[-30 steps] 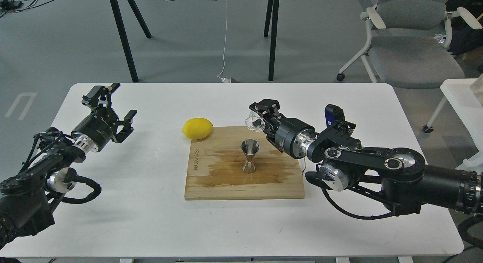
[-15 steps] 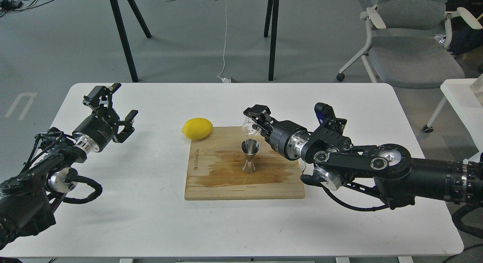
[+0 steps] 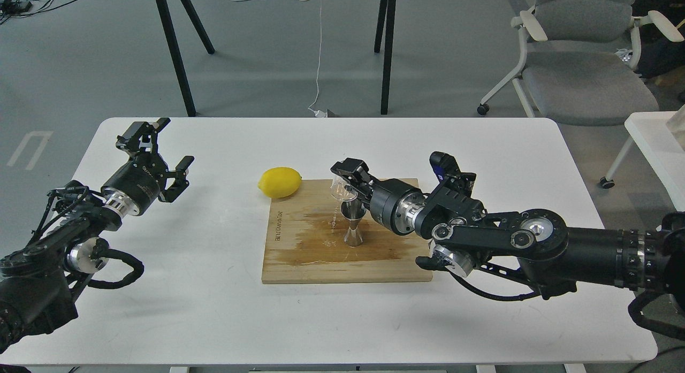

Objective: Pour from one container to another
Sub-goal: 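Tilt the glass above the jigger to pour into it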

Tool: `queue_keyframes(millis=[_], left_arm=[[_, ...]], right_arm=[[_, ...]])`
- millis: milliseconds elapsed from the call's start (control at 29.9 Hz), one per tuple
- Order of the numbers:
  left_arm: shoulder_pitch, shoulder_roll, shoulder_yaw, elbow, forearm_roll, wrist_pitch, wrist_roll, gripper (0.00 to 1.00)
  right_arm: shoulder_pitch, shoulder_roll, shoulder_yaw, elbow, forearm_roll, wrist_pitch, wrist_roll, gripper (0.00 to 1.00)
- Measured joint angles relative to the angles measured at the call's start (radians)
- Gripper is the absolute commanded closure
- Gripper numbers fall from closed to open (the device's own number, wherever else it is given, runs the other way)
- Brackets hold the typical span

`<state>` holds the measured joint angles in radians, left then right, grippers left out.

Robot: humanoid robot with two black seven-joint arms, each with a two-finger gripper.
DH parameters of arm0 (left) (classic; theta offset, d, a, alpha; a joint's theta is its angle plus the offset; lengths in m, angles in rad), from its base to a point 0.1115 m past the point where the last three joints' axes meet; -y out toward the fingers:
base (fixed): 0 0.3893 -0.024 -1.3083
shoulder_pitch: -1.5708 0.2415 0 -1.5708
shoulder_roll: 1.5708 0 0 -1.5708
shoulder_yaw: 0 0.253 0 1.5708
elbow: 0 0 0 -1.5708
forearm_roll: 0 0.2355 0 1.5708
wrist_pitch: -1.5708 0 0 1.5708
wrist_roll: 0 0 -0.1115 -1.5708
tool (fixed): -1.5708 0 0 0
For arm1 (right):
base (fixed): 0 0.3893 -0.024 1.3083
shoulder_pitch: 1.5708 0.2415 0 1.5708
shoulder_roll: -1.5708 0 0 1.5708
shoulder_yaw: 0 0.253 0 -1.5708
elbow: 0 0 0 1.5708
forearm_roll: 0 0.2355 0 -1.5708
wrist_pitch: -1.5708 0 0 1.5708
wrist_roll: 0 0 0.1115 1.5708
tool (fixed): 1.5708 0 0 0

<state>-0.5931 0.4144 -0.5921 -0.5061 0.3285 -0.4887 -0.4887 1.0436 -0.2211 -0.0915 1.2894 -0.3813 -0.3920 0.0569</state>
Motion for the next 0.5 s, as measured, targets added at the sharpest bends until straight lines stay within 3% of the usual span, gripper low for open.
queue_keyframes(millis=[501], left_arm=[[0.001,0.000,0.000,0.005,0.000,0.000,0.000,0.01]], right_arm=[[0.030,-0.021,-0.042,0.007,-0.010,0.007,0.000,0.54]])
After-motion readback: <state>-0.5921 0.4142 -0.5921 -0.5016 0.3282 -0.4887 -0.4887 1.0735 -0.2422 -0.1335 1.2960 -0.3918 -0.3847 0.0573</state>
